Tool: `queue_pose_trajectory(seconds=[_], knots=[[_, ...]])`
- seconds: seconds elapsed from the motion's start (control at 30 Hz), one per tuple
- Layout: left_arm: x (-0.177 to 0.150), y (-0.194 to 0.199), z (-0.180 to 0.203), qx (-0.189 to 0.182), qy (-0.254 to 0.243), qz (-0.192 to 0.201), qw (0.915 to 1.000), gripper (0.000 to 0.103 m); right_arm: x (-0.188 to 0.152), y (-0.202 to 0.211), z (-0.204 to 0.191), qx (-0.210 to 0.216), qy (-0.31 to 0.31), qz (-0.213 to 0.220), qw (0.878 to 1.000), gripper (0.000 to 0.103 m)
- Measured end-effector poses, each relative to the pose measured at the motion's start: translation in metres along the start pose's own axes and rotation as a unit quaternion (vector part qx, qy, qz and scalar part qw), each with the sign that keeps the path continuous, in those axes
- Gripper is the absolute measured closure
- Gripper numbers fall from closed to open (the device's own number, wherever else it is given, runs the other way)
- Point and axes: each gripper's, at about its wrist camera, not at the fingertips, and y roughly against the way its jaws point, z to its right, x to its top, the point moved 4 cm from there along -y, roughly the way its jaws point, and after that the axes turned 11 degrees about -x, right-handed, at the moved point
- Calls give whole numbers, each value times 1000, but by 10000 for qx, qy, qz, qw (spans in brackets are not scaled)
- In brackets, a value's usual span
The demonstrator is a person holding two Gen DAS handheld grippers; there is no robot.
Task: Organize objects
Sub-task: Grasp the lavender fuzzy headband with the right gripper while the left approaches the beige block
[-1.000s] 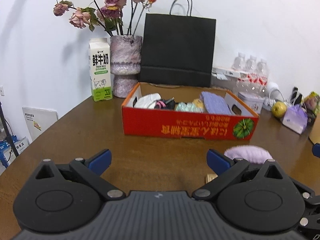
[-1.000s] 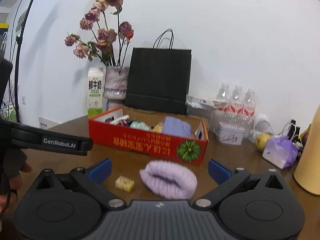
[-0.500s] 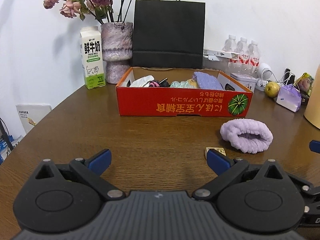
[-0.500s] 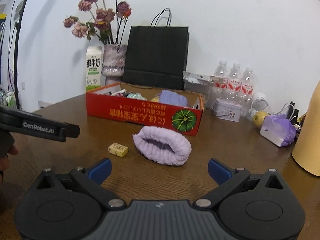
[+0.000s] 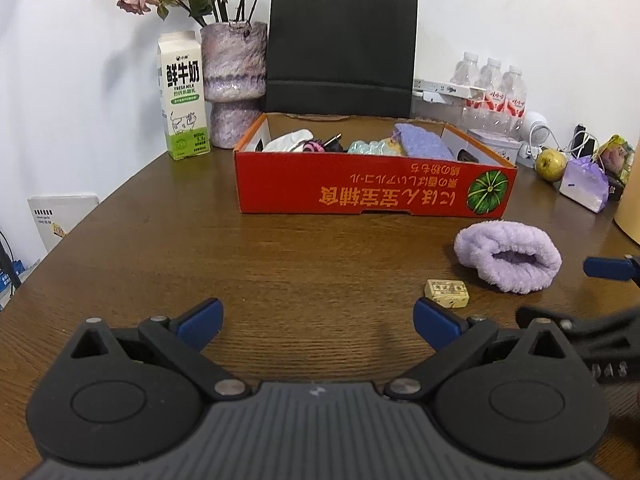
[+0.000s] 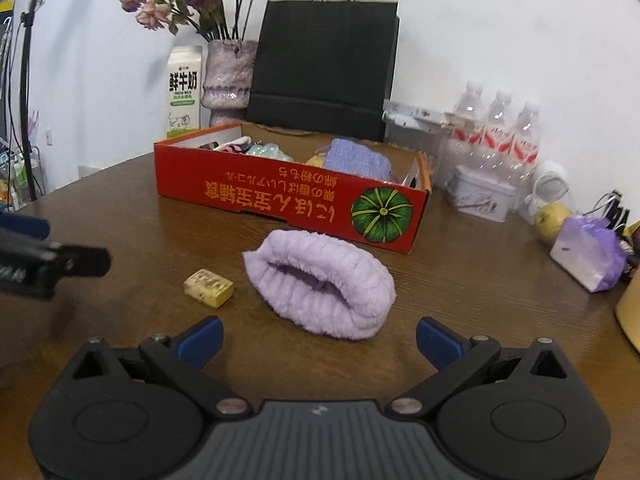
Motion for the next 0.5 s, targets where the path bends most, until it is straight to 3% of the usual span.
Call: queue_pose_trajectory(seconds=[0.5], knots=[[-2, -19, -3, 13, 26, -317, 9995, 0, 20, -51, 0, 206, -131, -391, 9989, 3]])
